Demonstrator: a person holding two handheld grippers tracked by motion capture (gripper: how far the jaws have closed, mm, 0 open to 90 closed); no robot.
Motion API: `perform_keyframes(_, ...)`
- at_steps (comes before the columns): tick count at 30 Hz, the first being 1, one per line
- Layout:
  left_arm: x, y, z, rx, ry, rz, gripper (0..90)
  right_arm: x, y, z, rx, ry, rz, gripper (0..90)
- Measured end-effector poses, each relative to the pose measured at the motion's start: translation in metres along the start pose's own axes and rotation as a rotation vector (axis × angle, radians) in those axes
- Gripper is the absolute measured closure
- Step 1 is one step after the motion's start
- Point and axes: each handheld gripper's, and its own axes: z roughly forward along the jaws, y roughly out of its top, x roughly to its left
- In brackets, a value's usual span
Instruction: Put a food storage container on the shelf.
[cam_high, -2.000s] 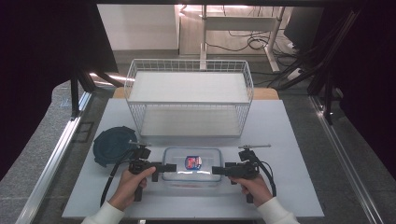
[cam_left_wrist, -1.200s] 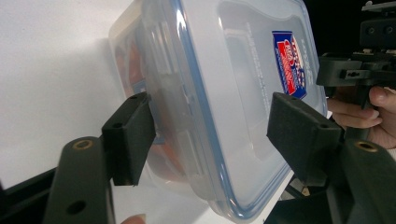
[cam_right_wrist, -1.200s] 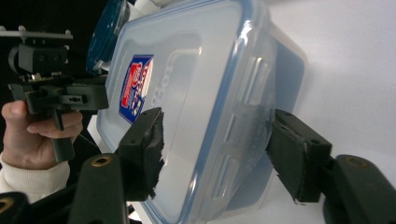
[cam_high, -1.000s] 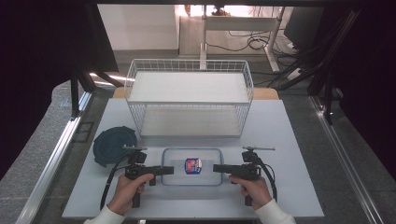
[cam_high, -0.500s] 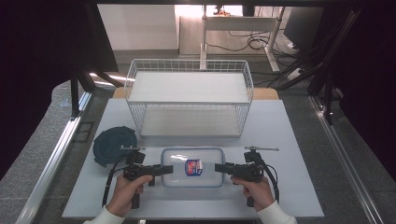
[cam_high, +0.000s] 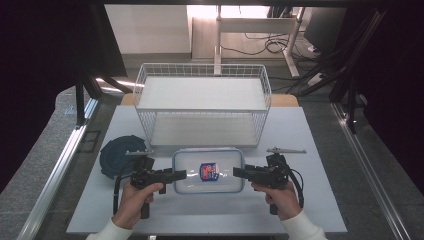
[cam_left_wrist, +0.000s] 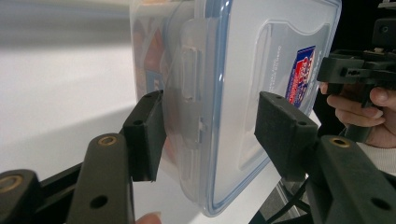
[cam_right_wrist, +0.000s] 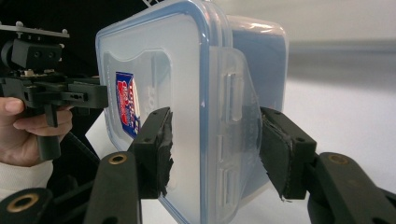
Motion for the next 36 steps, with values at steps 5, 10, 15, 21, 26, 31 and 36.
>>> perform_keyframes(5, -0.007, 0.009, -0.005, -0.012, 0.001, 0.020, 43.6, 0.006, 0.009, -0.006, -0.019, 0.000, -0.029, 46.4)
perform_keyframes(10, -0.014, 0.018, -0.012, -0.026, 0.006, 0.043, 43.6, 0.011, 0.016, -0.010, -0.034, 0.002, -0.047, 46.4)
perform_keyframes(15, -0.021, 0.028, -0.021, -0.043, 0.007, 0.062, 43.6, 0.019, 0.027, -0.014, -0.048, 0.005, -0.071, 46.5)
perform_keyframes(21, -0.031, 0.042, -0.030, -0.071, 0.008, 0.089, 43.6, 0.030, 0.043, -0.022, -0.069, 0.004, -0.104, 46.5)
perform_keyframes(26, -0.036, 0.052, -0.036, -0.086, 0.005, 0.106, 43.6, 0.037, 0.056, -0.027, -0.087, 0.004, -0.132, 46.5)
perform_keyframes(31, -0.039, 0.058, -0.039, -0.096, 0.011, 0.115, 43.6, 0.039, 0.061, -0.027, -0.091, 0.006, -0.141, 46.5)
perform_keyframes(36, -0.042, 0.067, -0.042, -0.106, 0.010, 0.124, 43.6, 0.042, 0.070, -0.029, -0.100, 0.007, -0.152, 46.5)
